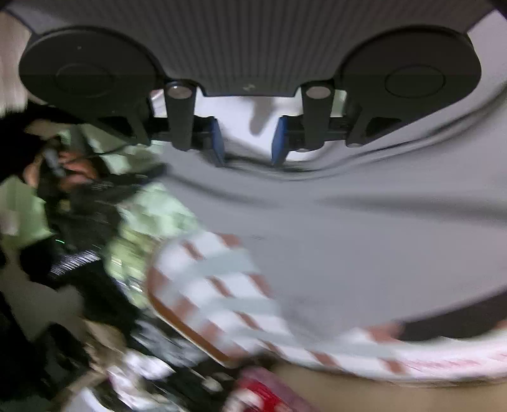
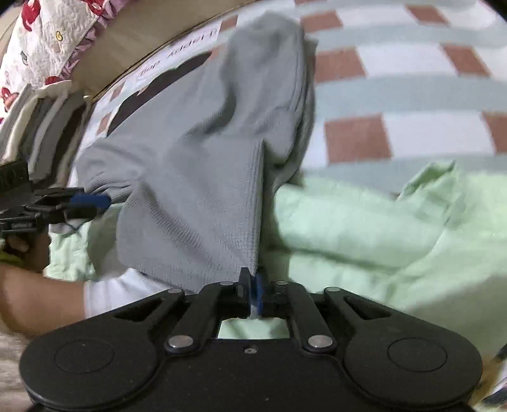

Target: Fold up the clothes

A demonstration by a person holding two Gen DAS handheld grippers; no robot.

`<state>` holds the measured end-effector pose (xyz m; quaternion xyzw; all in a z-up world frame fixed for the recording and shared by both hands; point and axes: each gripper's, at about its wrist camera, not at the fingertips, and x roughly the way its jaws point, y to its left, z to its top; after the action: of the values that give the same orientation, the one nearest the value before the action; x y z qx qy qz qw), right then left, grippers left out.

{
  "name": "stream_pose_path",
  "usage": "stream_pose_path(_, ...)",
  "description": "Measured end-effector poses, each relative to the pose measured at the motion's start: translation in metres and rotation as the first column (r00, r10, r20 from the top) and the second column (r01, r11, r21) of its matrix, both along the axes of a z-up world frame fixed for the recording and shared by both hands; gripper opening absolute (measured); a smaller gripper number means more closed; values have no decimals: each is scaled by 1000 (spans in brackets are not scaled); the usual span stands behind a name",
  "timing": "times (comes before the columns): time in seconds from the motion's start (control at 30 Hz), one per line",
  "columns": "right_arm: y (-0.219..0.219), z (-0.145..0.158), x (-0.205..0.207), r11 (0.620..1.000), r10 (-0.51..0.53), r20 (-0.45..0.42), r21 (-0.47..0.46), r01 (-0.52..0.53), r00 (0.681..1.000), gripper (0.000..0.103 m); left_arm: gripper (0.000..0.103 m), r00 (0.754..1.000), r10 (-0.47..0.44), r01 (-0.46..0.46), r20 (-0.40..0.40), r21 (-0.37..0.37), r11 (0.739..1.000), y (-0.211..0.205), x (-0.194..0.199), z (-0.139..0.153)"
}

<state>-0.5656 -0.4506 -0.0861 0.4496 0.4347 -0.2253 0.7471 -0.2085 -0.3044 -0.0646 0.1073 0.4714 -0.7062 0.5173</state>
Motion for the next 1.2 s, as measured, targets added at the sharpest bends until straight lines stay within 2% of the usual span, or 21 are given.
stream_pose_path(0.03,4,9,7,996,27,-43,-79,-31,999,17,35,995,56,-56,77,4,998,13,10,5)
stream_pose_path(0.07,7,19,14,985,51,-87,-157,-65,995,34,37,981,113,-115,156,6,993,27,19,9)
stream_pose_path(0.1,11,29,23,960,69,-136,-260,-103,988,41,41,951,189,-196,243,5,981,43,31,13)
stream_pose_path(0.17,15,48,43,888,88,-191,-429,-164,978,44,42,858,345,-368,380,-13,930,72,52,18)
stream_pose_path(0.2,14,52,56,882,131,-138,-437,-179,982,44,43,810,421,-450,408,-27,893,87,64,19)
stream_pose_path(0.27,12,61,82,867,215,-32,-453,-206,976,43,43,698,558,-602,448,-54,797,117,90,21)
stream_pose_path(0.3,11,65,95,859,257,20,-463,-219,966,43,43,648,620,-673,442,-49,738,131,104,19)
stream_pose_path(0.37,15,61,138,832,375,56,-461,-310,925,43,45,551,727,-788,410,-33,615,160,127,12)
stream_pose_path(0.47,20,48,201,763,543,77,-462,-453,836,43,48,486,813,-858,320,-2,514,193,147,-2)
stream_pose_path(0.57,26,27,258,711,647,73,-416,-566,759,42,50,480,843,-872,244,28,488,207,156,-17)
stream_pose_path(0.6,28,22,269,693,670,53,-403,-598,740,42,50,483,845,-871,228,28,490,208,158,-20)
stream_pose_path(0.67,35,10,293,666,692,11,-396,-633,721,42,51,509,833,-854,219,3,521,201,155,-20)
stream_pose_path(0.77,39,-8,300,658,691,-47,-372,-654,722,42,51,546,811,-825,207,-35,564,191,152,-19)
stream_pose_path(0.83,41,-16,295,660,677,-81,-374,-651,732,43,45,571,796,-804,200,-60,592,184,150,-18)
stream_pose_path(0.87,39,-20,296,678,659,-78,-368,-636,748,43,28,583,788,-793,197,-73,605,181,149,-18)
stream_pose_path(0.9,35,-22,294,696,646,-64,-358,-622,760,43,4,595,780,-781,194,-86,618,178,148,-18)
stream_pose_path(1.0,35,-27,293,719,633,-21,-355,-598,774,43,3,625,757,-747,190,-137,650,169,142,-13)
stream_pose_path(1.03,35,-28,293,713,642,2,-368,-596,767,37,3,617,762,-740,199,-184,647,171,136,-2)
stream_pose_path(1.07,36,-29,292,709,650,25,-381,-594,759,12,3,604,770,-733,206,-236,638,175,131,10)
stream_pose_path(1.1,35,-27,290,718,650,61,-378,-585,758,5,3,591,780,-727,208,-283,626,180,127,22)
stream_pose_path(1.2,30,-21,281,757,619,145,-369,-539,772,5,3,561,813,-750,154,-323,578,203,115,46)
